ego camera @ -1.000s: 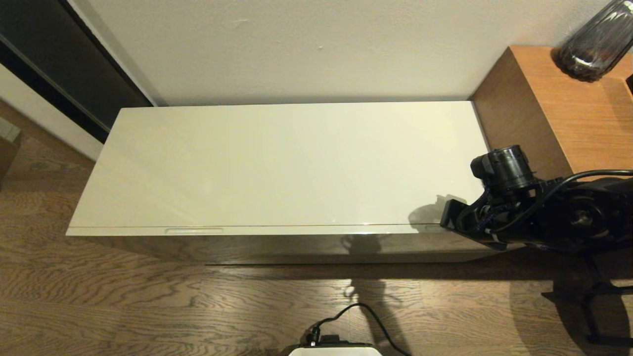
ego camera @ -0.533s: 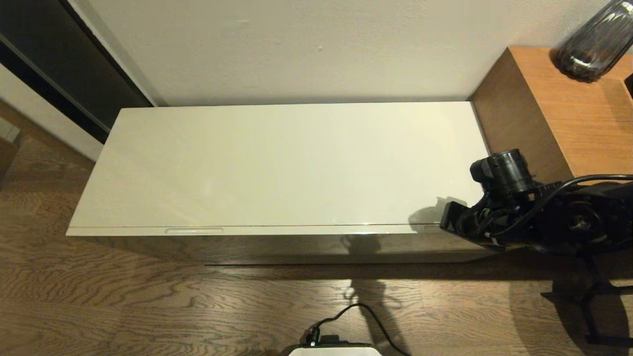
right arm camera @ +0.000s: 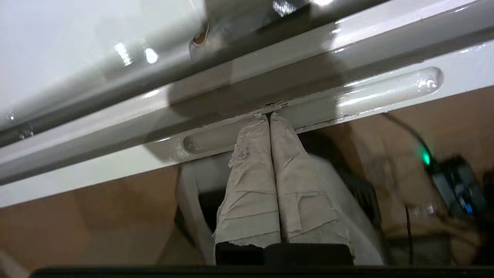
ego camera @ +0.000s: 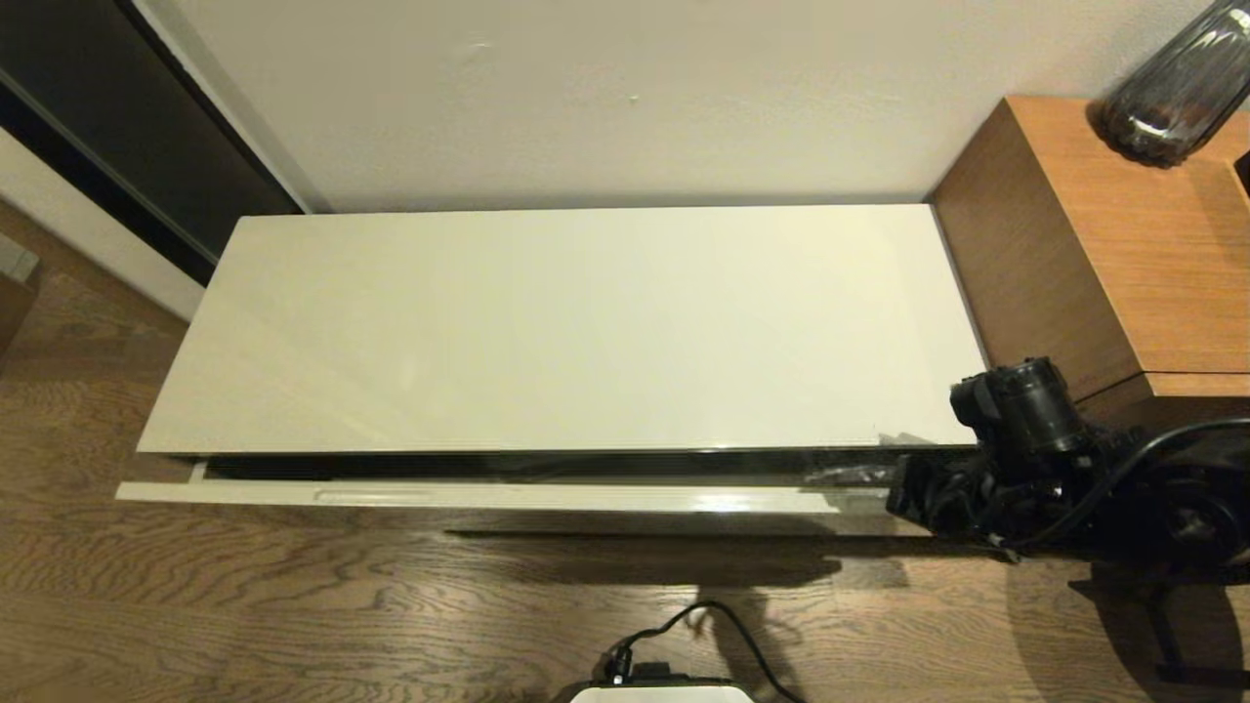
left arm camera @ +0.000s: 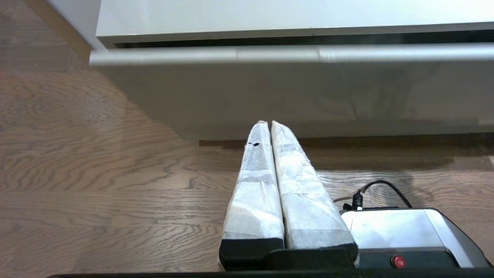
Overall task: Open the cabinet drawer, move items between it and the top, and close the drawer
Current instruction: Open the drawer
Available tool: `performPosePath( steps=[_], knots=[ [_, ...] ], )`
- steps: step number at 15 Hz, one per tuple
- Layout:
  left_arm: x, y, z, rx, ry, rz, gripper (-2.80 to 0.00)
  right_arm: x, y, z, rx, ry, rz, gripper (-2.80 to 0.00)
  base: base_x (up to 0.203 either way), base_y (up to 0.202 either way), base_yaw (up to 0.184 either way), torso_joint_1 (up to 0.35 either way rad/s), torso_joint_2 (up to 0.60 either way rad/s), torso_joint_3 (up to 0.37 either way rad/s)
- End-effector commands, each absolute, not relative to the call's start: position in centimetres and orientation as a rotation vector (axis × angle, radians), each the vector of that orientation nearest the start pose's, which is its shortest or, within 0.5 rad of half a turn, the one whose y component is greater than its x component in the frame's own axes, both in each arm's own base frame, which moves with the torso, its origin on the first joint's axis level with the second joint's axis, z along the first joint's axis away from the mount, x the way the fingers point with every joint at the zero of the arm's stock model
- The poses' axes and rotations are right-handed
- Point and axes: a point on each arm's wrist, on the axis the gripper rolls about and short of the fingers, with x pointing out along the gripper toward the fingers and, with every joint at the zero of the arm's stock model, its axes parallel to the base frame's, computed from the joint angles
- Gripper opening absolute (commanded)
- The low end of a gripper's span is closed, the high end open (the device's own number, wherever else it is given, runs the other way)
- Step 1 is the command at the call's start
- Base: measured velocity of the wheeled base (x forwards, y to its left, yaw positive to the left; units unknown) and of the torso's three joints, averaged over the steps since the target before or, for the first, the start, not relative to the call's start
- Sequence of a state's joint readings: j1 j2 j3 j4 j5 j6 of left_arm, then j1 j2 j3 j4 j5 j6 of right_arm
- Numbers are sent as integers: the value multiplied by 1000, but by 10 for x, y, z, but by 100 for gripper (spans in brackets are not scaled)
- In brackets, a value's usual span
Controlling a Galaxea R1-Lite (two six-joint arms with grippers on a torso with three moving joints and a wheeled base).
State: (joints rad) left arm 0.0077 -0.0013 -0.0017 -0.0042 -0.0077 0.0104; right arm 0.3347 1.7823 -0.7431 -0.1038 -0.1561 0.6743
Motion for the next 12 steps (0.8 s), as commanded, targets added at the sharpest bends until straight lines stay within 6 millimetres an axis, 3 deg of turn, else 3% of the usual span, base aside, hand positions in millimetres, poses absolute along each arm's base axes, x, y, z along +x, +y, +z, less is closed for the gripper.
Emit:
performPosePath(
  steps=[1, 8, 10, 12],
  knots=[
    [-23, 0, 76, 11, -6, 0, -280, 241, 81, 107, 407, 909, -133, -280, 0, 0, 0, 0, 0, 0],
    [-23, 0, 76, 11, -6, 0, -280, 141, 51, 172, 440, 909, -24, -280, 0, 0, 0, 0, 0, 0],
    [-23, 0, 76, 11, -6, 0, -280, 129, 48, 182, 424, 946, -22, -280, 0, 0, 0, 0, 0, 0],
    [-23, 0, 76, 11, -6, 0, -280, 128, 47, 176, 385, 999, -34, -280, 0, 0, 0, 0, 0, 0]
  ],
)
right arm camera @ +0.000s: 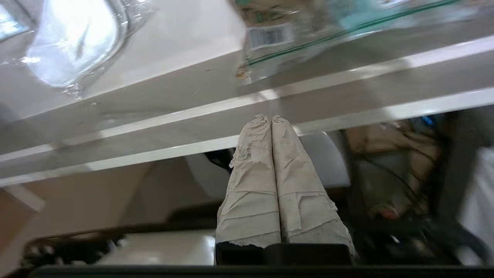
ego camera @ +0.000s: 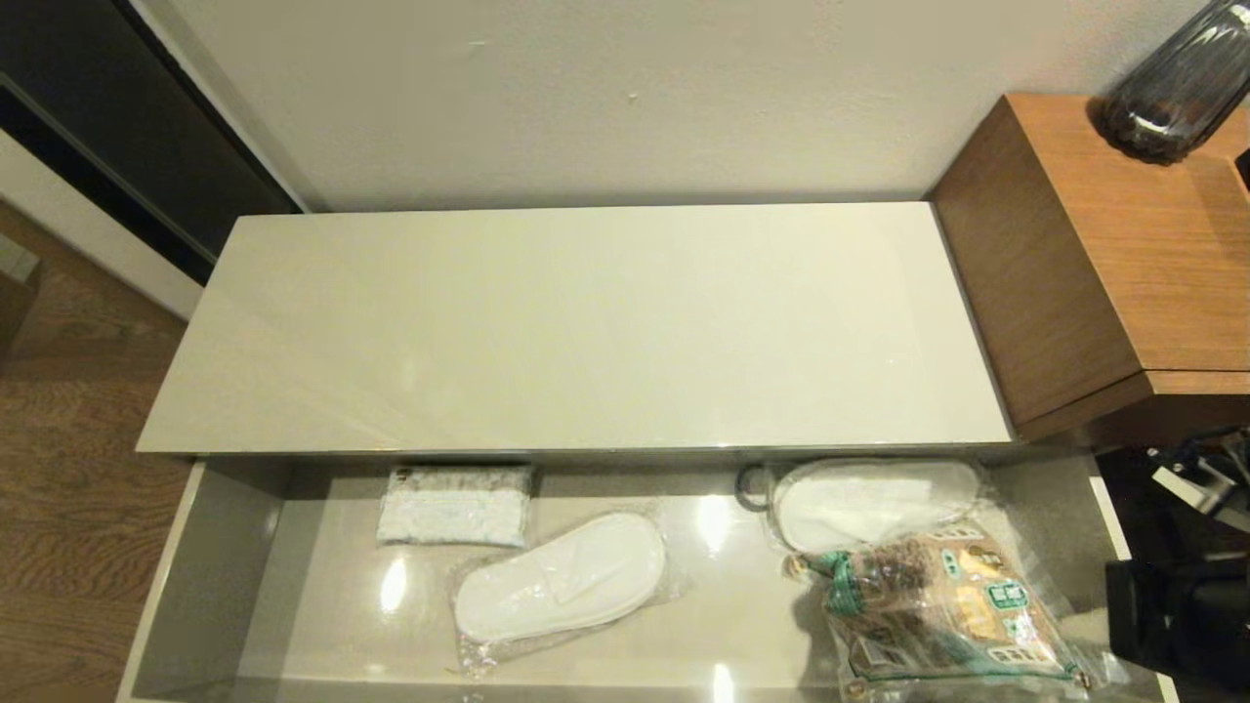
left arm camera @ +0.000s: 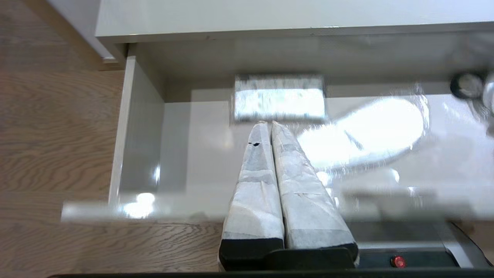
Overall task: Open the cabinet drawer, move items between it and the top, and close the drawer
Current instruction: Open the drawer, then take out the disposable slippers from the drawer
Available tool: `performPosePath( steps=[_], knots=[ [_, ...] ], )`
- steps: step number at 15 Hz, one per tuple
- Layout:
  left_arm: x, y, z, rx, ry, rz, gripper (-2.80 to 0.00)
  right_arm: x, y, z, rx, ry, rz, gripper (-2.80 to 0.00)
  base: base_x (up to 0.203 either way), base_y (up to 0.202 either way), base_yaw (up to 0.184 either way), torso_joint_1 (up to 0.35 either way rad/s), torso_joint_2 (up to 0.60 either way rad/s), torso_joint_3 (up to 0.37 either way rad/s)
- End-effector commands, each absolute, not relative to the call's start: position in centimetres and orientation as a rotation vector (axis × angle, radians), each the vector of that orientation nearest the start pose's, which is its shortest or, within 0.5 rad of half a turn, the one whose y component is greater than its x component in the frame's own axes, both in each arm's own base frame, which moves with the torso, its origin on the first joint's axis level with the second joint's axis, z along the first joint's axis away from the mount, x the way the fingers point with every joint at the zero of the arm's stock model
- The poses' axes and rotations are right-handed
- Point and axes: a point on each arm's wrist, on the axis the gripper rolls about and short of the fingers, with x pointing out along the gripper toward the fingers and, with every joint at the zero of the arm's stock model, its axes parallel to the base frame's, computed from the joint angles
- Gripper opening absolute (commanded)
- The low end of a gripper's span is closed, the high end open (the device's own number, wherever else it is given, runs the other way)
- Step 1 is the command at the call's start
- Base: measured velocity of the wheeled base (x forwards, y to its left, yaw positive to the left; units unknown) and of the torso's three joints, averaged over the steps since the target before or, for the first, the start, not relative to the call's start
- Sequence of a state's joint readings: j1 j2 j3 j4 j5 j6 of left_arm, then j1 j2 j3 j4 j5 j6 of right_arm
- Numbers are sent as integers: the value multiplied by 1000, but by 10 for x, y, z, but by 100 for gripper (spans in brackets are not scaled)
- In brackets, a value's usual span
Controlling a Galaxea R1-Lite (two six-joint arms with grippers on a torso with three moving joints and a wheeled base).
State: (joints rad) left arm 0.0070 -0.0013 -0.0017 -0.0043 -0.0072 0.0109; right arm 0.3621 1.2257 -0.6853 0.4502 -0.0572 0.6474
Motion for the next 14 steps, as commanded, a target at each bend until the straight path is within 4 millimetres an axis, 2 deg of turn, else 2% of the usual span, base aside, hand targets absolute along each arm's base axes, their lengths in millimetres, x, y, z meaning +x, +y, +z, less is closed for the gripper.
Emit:
performPosePath(
  steps=[1, 7, 10, 14],
  knots=[
    [-23, 0, 76, 11, -6, 0, -280, 131, 49, 170, 357, 1036, -38, -280, 0, 0, 0, 0, 0, 0],
    [-23, 0, 76, 11, -6, -1, -280, 179, 72, 142, 208, 1175, -8, -280, 0, 0, 0, 0, 0, 0],
    [-23, 0, 76, 11, -6, 0, -280, 198, 80, 128, -75, 1145, 175, -280, 0, 0, 0, 0, 0, 0],
    [-23, 0, 76, 11, -6, -1, -280, 209, 82, 147, -215, 1103, 76, -280, 0, 0, 0, 0, 0, 0]
  ],
)
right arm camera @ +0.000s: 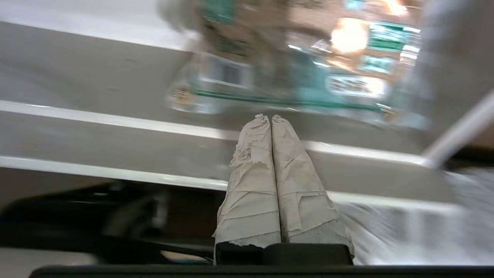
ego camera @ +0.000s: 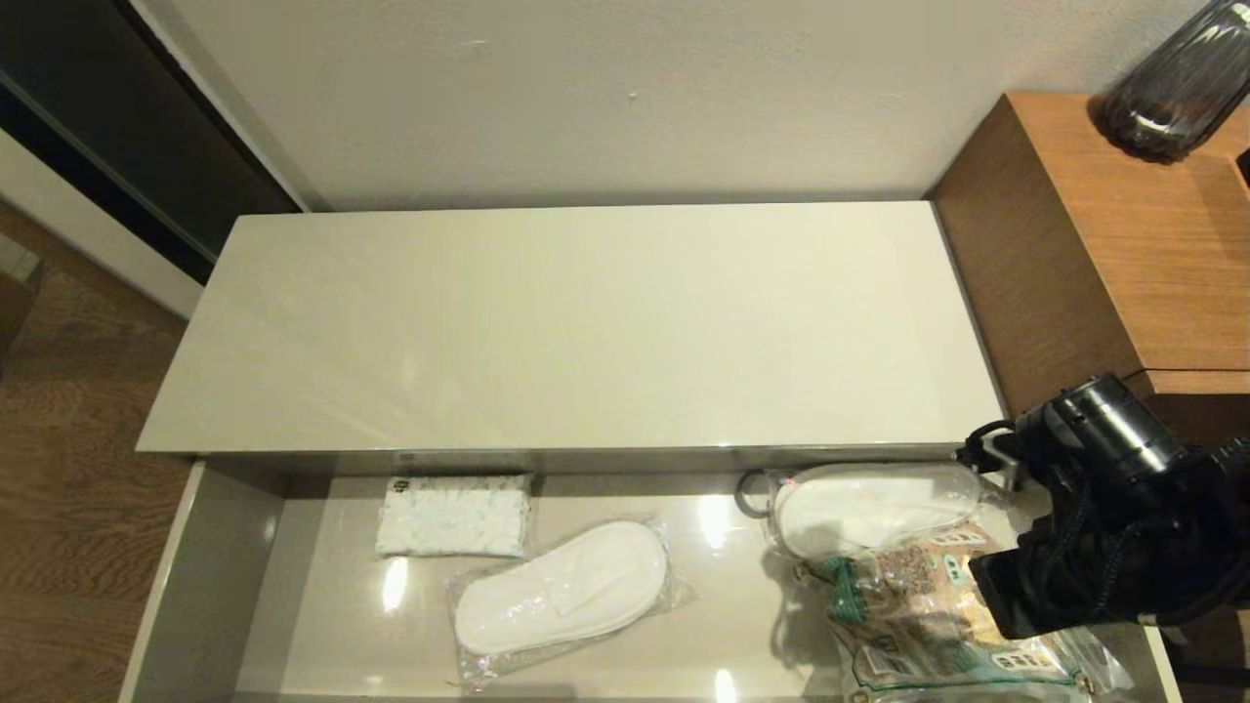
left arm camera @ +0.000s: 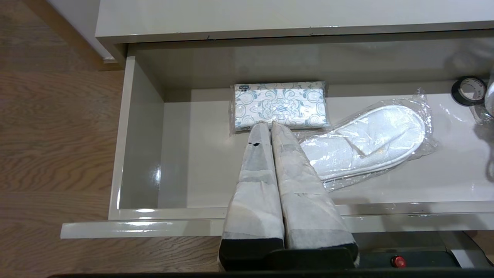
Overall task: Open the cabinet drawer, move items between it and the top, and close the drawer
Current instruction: Take out the disposable slippers from the drawer
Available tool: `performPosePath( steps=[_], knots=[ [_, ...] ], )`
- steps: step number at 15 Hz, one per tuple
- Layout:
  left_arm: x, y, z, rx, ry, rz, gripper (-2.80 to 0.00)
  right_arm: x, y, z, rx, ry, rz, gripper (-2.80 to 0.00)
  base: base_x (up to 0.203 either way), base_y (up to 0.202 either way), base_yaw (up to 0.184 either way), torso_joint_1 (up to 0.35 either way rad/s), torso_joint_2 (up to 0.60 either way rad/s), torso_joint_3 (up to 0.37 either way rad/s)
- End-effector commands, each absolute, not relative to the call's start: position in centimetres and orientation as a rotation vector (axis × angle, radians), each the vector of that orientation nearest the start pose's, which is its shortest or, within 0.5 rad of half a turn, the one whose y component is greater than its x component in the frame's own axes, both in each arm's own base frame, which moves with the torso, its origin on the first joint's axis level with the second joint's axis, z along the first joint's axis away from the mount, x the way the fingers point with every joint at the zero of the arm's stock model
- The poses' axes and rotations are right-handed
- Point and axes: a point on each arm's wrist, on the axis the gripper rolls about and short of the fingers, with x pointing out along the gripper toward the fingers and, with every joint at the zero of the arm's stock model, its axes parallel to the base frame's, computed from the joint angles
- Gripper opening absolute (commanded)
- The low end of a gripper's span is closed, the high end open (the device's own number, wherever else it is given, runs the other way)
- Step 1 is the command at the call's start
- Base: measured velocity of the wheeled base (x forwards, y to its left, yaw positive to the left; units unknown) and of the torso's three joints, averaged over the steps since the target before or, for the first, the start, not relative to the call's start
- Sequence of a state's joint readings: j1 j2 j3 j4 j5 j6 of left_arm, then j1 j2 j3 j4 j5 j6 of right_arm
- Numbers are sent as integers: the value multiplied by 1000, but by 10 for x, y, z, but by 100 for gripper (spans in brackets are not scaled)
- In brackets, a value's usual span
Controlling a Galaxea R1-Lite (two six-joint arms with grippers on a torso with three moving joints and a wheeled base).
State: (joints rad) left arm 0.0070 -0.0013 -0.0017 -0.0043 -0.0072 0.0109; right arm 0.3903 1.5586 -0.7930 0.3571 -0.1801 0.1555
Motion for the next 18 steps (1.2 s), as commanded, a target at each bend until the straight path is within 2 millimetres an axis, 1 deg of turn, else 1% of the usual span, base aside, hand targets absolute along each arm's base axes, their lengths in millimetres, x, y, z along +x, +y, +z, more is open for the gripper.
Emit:
performPosePath(
  steps=[1, 3, 5, 6, 9, 10, 11, 13, 15, 16, 17, 18],
  knots=[
    [-23, 0, 76, 11, -6, 0, -280, 210, 83, 156, -238, 1114, 73, -280, 0, 0, 0, 0, 0, 0],
    [-23, 0, 76, 11, -6, -1, -280, 213, 87, 171, -282, 1170, 69, -280, 0, 0, 0, 0, 0, 0],
    [-23, 0, 76, 11, -6, 0, -280, 228, 94, 170, -317, 1235, 64, -280, 0, 0, 0, 0, 0, 0],
    [-23, 0, 76, 11, -6, 0, -280, 232, 96, 168, -356, 1277, 74, -280, 0, 0, 0, 0, 0, 0],
    [-23, 0, 76, 11, -6, 0, -280, 220, 95, 159, -584, 1422, 175, -280, 0, 0, 0, 0, 0, 0],
    [-23, 0, 76, 11, -6, 0, -280, 220, 95, 156, -634, 1438, 212, -280, 0, 0, 0, 0, 0, 0],
    [-23, 0, 76, 11, -6, 0, -280, 223, 96, 147, -676, 1462, 235, -280, 0, 0, 0, 0, 0, 0],
    [-23, 0, 76, 11, -6, 0, -280, 236, 101, 126, -726, 1480, 228, -280, 0, 0, 0, 0, 0, 0],
    [-23, 0, 76, 11, -6, 0, -280, 254, 112, 103, -711, 1354, 217, -280, 0, 0, 0, 0, 0, 0],
    [-23, 0, 76, 11, -6, 0, -280, 260, 117, 90, -716, 1291, 215, -280, 0, 0, 0, 0, 0, 0],
    [-23, 0, 76, 11, -6, -1, -280, 260, 118, 80, -741, 1259, 228, -280, 0, 0, 0, 0, 0, 0],
    [-23, 0, 76, 11, -6, 0, -280, 257, 116, 72, -766, 1250, 242, -280, 0, 0, 0, 0, 0, 0]
  ],
)
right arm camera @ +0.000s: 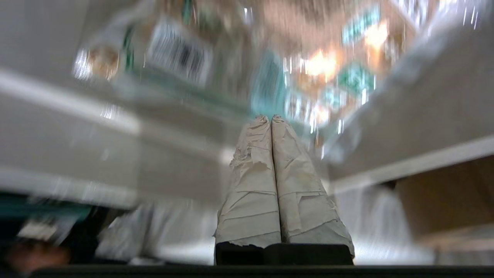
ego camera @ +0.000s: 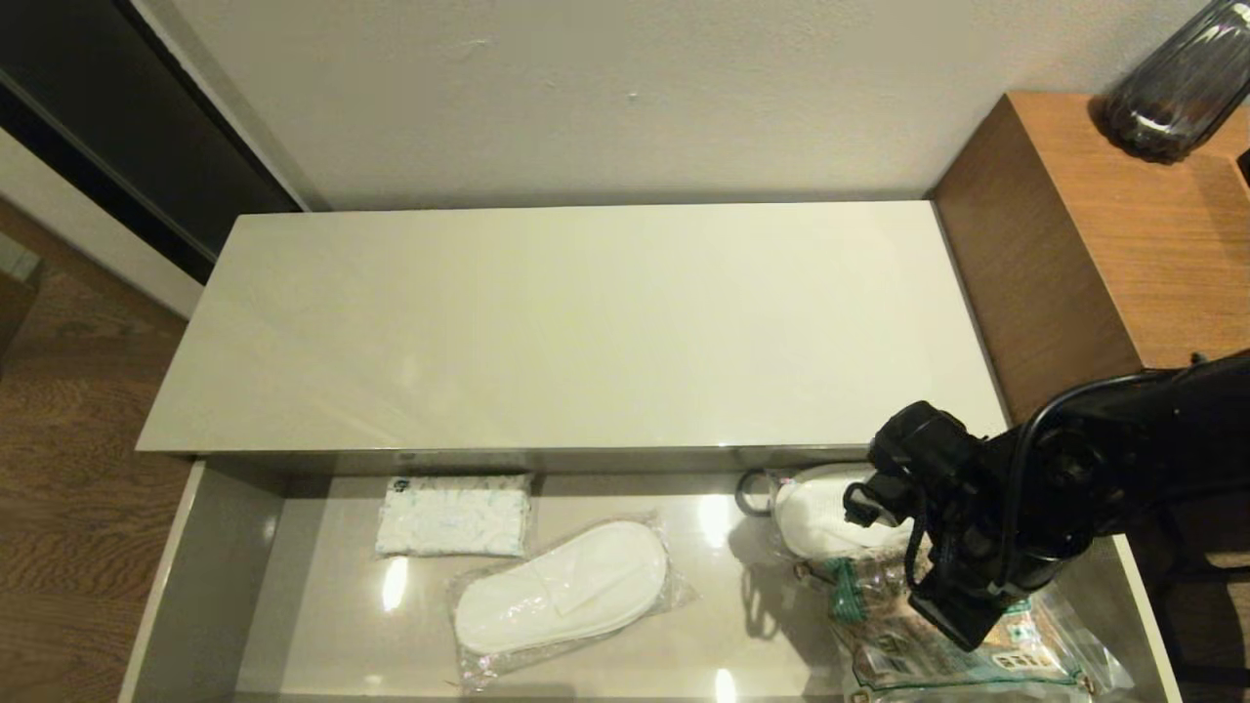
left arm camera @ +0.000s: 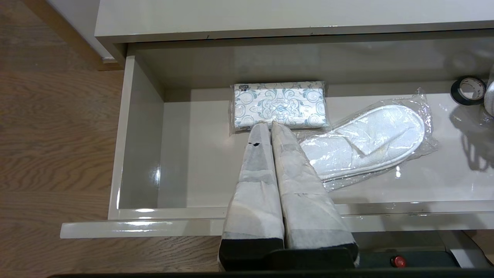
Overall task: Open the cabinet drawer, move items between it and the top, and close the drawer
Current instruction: Take out the disposable slippers from the drawer
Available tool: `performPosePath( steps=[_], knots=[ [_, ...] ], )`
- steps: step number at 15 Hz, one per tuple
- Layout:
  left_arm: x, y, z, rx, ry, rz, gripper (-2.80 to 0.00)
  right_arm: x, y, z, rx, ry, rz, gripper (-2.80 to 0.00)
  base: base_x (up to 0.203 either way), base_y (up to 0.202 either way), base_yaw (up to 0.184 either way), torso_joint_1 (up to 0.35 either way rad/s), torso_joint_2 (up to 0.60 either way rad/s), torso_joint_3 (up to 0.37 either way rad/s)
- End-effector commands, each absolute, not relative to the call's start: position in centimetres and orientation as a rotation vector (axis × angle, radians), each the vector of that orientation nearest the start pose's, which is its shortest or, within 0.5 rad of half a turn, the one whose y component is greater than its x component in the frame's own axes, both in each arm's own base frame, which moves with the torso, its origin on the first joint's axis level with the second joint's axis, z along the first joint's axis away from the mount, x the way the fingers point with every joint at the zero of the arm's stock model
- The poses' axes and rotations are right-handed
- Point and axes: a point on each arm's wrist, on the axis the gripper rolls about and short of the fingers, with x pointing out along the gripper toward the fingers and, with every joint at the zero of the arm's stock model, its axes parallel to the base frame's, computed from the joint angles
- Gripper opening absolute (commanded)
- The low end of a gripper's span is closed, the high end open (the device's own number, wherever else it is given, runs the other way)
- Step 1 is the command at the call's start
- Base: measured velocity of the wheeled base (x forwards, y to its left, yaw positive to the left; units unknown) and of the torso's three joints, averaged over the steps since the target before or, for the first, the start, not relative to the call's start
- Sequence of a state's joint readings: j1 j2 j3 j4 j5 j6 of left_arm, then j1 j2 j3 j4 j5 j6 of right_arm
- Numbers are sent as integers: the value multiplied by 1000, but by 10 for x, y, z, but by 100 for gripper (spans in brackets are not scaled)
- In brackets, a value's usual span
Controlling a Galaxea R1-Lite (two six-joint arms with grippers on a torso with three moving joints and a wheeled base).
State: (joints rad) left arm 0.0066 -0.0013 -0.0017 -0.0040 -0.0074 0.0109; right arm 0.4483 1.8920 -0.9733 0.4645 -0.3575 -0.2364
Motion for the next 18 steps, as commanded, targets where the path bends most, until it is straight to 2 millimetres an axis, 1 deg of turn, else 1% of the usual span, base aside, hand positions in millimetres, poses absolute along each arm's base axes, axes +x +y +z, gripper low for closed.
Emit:
performPosePath(
  steps=[1, 2, 4, 7, 8, 9, 11, 12, 14, 15, 17, 18],
  knots=[
    [-23, 0, 76, 11, -6, 0, -280, 249, 112, 65, -780, 1244, 250, -280, 0, 0, 0, 0, 0, 0],
    [-23, 0, 76, 11, -6, 0, -280, 244, 109, 61, -790, 1223, 259, -280, 0, 0, 0, 0, 0, 0],
    [-23, 0, 76, 11, -6, 0, -280, 229, 102, 48, -839, 1164, 298, -280, 0, 0, 0, 0, 0, 0],
    [-23, 0, 76, 11, -6, 0, -280, 219, 95, 32, -945, 1045, 363, -280, 0, 0, 0, 0, 0, 0],
    [-23, 0, 76, 11, -6, -1, -280, 220, 95, 24, -977, 1041, 380, -280, 0, 0, 0, 0, 0, 0],
    [-23, 0, 76, 11, -6, 0, -280, 223, 95, 21, -993, 1037, 386, -280, 0, 0, 0, 0, 0, 0],
    [-23, 0, 76, 11, -6, 0, -280, 234, 100, 8, -1029, 1064, 388, -280, 0, 0, 0, 0, 0, 0],
    [-23, 0, 76, 11, -6, 0, -280, 241, 103, -2, -1050, 1087, 381, -280, 0, 0, 0, 0, 0, 0],
    [-23, 0, 76, 11, -6, -2, -280, 263, 111, -17, -1069, 1090, 343, -280, 0, 0, 0, 0, 0, 0],
    [-23, 0, 76, 11, -6, 0, -280, 270, 114, -25, -1070, 1083, 332, -280, 0, 0, 0, 0, 0, 0],
    [-23, 0, 76, 11, -6, 0, -280, 289, 122, -41, -1071, 990, 281, -280, 0, 0, 0, 0, 0, 0],
    [-23, 0, 76, 11, -6, 0, -280, 295, 124, -43, -1087, 937, 262, -280, 0, 0, 0, 0, 0, 0]
  ],
)
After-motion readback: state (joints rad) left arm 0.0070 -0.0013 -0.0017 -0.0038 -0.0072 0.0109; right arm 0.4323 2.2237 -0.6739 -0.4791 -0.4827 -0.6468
